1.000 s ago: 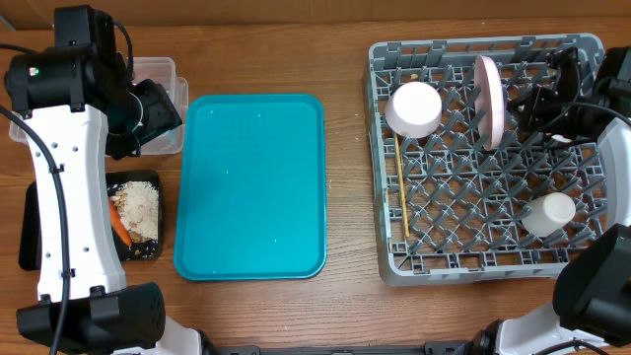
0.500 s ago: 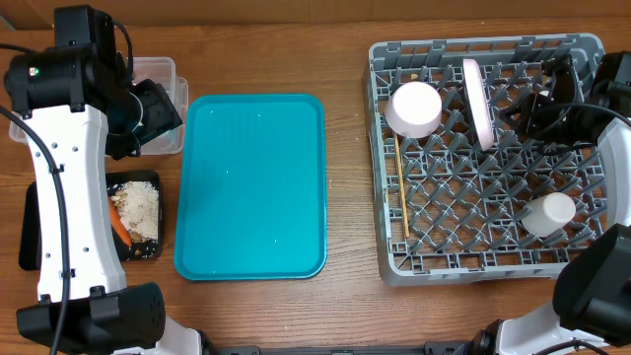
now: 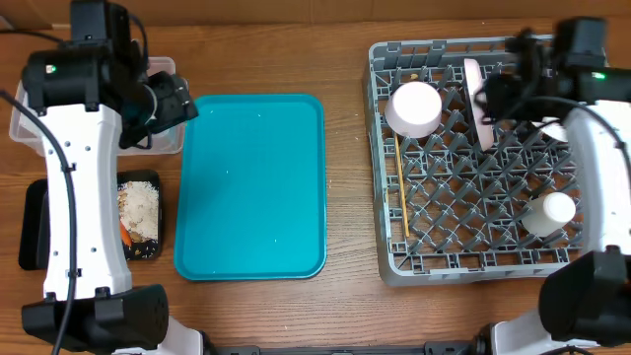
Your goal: Sort waste into correct bins and load items into the dishwasher
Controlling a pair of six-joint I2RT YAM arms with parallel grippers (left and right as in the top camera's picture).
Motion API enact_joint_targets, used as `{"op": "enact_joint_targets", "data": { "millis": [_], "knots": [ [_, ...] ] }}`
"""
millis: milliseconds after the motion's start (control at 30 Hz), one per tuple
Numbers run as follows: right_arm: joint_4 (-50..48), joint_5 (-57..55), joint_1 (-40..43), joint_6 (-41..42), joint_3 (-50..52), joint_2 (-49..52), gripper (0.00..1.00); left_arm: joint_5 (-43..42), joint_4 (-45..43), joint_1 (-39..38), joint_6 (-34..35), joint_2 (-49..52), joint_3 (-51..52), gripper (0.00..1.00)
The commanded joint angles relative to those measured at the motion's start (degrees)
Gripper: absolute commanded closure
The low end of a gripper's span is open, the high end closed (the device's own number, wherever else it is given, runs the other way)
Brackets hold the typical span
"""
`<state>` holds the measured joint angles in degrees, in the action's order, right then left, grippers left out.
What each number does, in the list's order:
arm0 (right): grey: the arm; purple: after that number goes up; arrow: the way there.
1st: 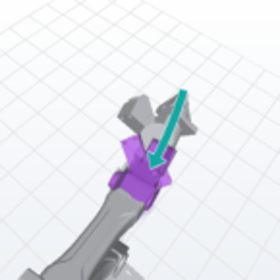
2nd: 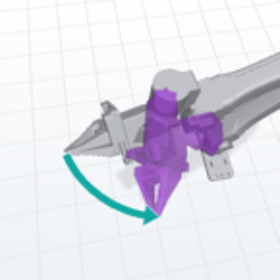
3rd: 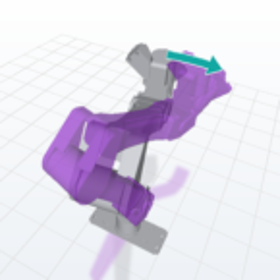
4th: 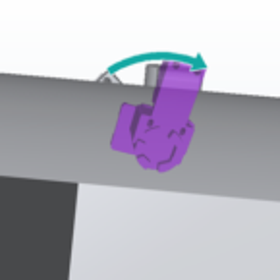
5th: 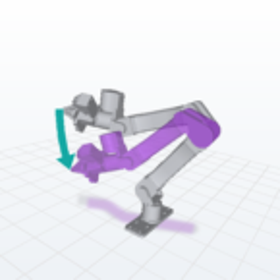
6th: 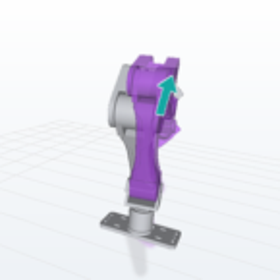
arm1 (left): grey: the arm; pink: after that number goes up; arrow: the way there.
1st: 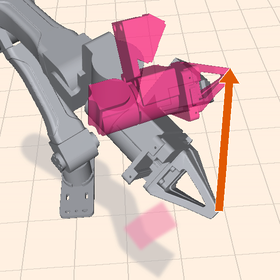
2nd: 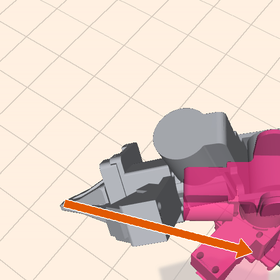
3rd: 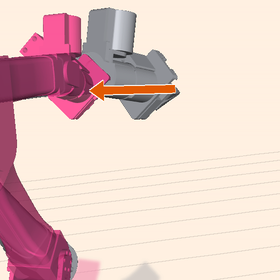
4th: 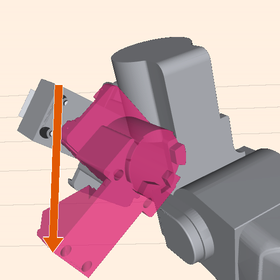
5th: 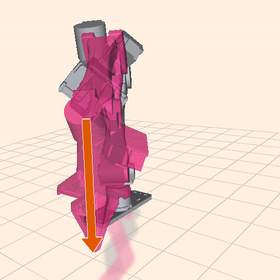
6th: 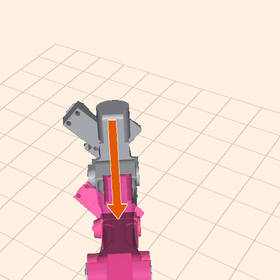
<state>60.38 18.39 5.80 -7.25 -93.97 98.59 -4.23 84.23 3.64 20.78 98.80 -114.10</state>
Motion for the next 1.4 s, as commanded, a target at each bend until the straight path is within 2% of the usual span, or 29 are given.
{"op": "enact_joint_targets", "data": {
  "millis": [0, 67, 167, 233, 300, 400, 533, 633, 900, 967, 1033, 1167, 1367],
  "knots": [
    [-0.76, -5.75, -7.78, 0.44, -1.38, -1.73, 0.45, 0.2, -2.4, -4.09, -6.27, 1.22, -0.74, 0.07],
    [-1.7, -5.7, -10.75, 0.44, -1.38, -1.73, 0.29, 0.17, -2.56, -6.56, -7.85, 2.21, -0.72, 0.03],
    [-1.88, -4.42, -12.31, 0.46, -1.38, -1.73, 0.22, 0.22, -0.22, -8.87, -9.46, 4.79, -0.74, 0.02],
    [0.07, -1.95, -12.0, 1.95, -1.38, -1.73, 0.07, 0.28, 4.44, -9.29, -9.4, 7.65, -0.74, 0.0],
    [4.39, -1.81, -10.75, 4.24, -1.38, -1.73, 0.0, 0.37, 8.85, -8.94, -8.61, 9.62, -0.72, 0.0],
    [9.57, -1.75, -8.72, 6.08, -1.36, -1.73, 0.0, 0.35, 12.46, -8.79, -6.8, 9.84, -0.68, 0.0],
    [15.74, -1.75, -5.38, 7.32, -1.18, -1.9, 0.0, -0.04, 12.61, -9.38, -6.97, 7.5, 1.49, 0.0],
    [16.26, -1.77, -3.17, 7.28, 1.01, -3.85, 0.0, 0.44, 10.84, -9.4, -7.02, 2.8, 6.36, 0.0],
    [4.55, -2.14, -2.14, 7.82, 14.51, -18.21, 0.0, 1.97, -8.52, -9.4, -6.97, -20.83, 29.16, 0.0],
    [-1.84, -3.96, -2.14, 9.03, 21.9, -25.64, 0.0, 3.26, -17.03, -9.4, -6.84, -32.39, 40.22, 0.0],
    [-5.92, -4.28, -2.14, 9.09, 27.23, -31.17, 0.0, 3.23, -21.38, -9.4, -6.47, -38.95, 46.4, 0.0],
    [-10.62, -10.88, -2.14, 12.44, 37.13, -42.6, 0.0, 3.28, -25.83, -9.4, -4.9, -52.48, 58.36, 0.0],
    [-7.1, -11.5, -2.14, 12.41, 39.28, -44.22, 0.0, 3.19, -26.45, -9.4, -4.92, -55.36, 62.53, 0.0]
  ]
}}
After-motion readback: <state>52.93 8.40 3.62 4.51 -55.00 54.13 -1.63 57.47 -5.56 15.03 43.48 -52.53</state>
